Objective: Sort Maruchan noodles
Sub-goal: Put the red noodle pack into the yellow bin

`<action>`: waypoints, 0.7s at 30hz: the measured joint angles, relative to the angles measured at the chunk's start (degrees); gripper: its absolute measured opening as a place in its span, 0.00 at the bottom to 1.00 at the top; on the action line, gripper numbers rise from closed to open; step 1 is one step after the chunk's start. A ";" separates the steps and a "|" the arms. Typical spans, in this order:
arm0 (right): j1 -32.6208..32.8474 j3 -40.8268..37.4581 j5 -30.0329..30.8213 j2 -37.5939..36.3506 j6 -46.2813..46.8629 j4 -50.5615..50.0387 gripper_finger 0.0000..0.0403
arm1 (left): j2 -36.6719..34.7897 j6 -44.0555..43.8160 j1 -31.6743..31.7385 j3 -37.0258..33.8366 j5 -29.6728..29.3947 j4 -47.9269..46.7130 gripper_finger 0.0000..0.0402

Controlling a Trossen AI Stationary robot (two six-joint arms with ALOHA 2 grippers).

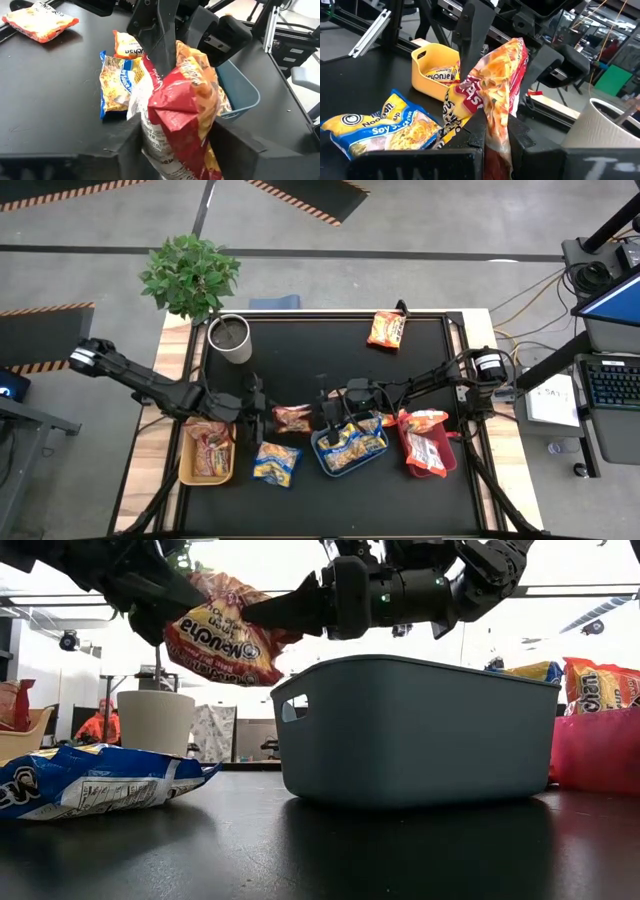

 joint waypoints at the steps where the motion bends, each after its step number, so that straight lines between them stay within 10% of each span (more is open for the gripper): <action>1: 0.00 0.00 -0.02 0.00 -0.02 -0.11 0.06 | -0.16 -0.05 0.00 0.00 0.02 -0.04 0.45; 10: 0.00 0.09 -0.02 0.00 1.98 -0.62 0.17 | -0.42 -0.20 0.02 0.02 1.29 -0.16 0.18; 21: -0.02 0.11 -0.04 -1.65 7.41 -4.22 0.54 | -0.40 1.28 0.02 2.08 5.14 -2.90 0.13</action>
